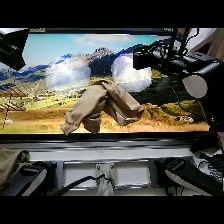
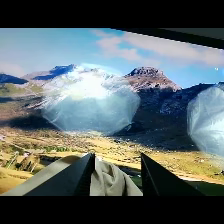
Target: Fold the clothes and pants, and hang the long-sleeved shirts on hangers.
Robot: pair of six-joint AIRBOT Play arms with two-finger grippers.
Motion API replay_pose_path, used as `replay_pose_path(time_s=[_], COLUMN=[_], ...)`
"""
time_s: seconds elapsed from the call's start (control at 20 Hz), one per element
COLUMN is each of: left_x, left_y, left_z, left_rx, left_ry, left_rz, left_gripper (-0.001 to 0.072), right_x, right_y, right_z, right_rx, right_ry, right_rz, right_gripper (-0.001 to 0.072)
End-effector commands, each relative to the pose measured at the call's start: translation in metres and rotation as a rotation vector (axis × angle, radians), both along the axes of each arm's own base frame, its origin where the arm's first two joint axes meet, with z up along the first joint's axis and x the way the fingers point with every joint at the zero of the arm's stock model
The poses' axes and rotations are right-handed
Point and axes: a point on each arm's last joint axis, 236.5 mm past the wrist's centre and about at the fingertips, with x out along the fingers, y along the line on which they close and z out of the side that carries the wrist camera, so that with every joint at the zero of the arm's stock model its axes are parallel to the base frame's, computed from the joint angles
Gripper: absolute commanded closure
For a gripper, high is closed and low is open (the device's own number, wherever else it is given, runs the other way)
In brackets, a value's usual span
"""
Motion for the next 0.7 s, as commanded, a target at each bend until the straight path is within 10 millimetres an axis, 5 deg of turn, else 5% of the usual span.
replay_pose_path(time_s=[0.0, 0.45, 0.65], left_x=[0.000, -0.001, -0.006], left_y=[0.000, -0.001, -0.019], left_z=[0.000, 0.000, -0.002], left_rx=[0.001, -0.014, -0.115], left_ry=[0.000, 0.008, 0.067], left_rz=[0.001, -0.003, -0.070], left_gripper=[0.0434, 0.0434, 0.0434], right_x=[0.000, 0.000, 0.000], right_y=[0.000, 0.000, 0.000], right_z=[0.000, 0.000, 0.000], right_rx=[-0.002, -0.002, -0.001], right_ry=[0.000, 0.000, 0.000], right_rz=[0.002, 0.002, 0.002], right_gripper=[0.0347, 0.0347, 0.0347])
